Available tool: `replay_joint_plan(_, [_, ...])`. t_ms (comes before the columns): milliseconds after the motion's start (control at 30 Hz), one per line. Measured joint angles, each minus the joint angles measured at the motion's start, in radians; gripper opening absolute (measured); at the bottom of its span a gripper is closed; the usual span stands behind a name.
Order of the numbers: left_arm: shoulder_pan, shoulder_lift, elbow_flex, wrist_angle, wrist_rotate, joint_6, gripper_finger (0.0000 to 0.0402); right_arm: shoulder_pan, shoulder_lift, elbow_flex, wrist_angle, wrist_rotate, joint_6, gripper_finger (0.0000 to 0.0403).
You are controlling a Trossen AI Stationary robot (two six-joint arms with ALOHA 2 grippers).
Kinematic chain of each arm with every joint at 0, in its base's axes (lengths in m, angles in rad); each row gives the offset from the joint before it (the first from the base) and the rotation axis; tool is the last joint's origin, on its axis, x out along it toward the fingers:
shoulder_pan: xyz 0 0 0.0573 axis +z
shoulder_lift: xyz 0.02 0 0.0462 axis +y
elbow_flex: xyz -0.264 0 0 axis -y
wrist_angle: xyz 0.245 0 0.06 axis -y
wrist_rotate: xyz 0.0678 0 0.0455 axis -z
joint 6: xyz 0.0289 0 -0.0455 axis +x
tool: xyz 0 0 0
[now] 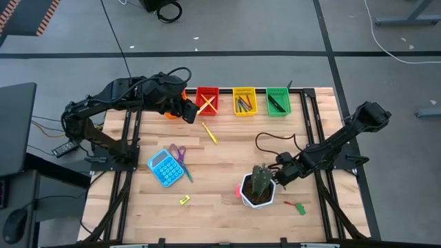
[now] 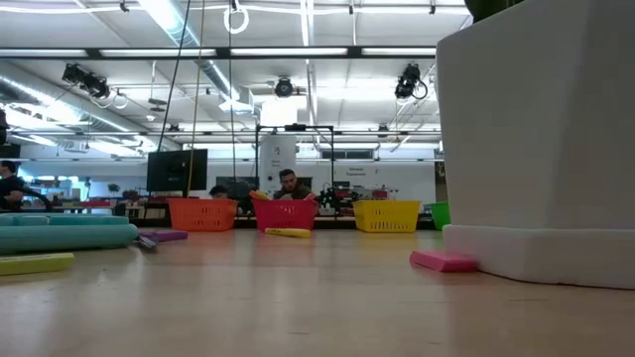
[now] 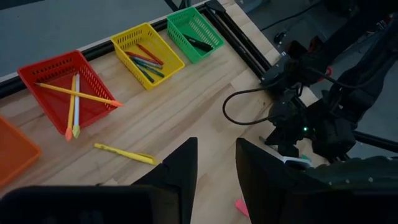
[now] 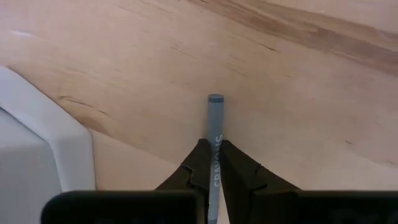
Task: Sort crayons/erasers/pens/pencils in bins
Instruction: Put the gray crayon into the yellow bin
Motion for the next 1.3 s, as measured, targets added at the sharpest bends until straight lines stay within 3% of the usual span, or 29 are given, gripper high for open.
replay_joint_plan(267, [0.0,0.0,0.0,0.0,-0.001,0.0,0.0113,-0.035,-0.069,0.044,-0.096,0.027,-0.055,0.003])
replay_joint_plan(467, [0.0,0.0,0.0,0.025,-0.001,0.0,0.0112,-0.144,-0.13,0.067,-0.099,0.068,-0.157,0.003])
replay_joint_plan(1033, [0.01,0.001,0.0,0.101,-0.013,0.008,0.0114,-0.798,-0.136,0.312,0.005,0.161,-0.771,0.0029])
replay_joint_plan(1300, [0.013,0.032,0.0,0.304,-0.224,0.062,0.0115,-1.047,0.026,0.481,0.125,0.067,-0.967,0.0029])
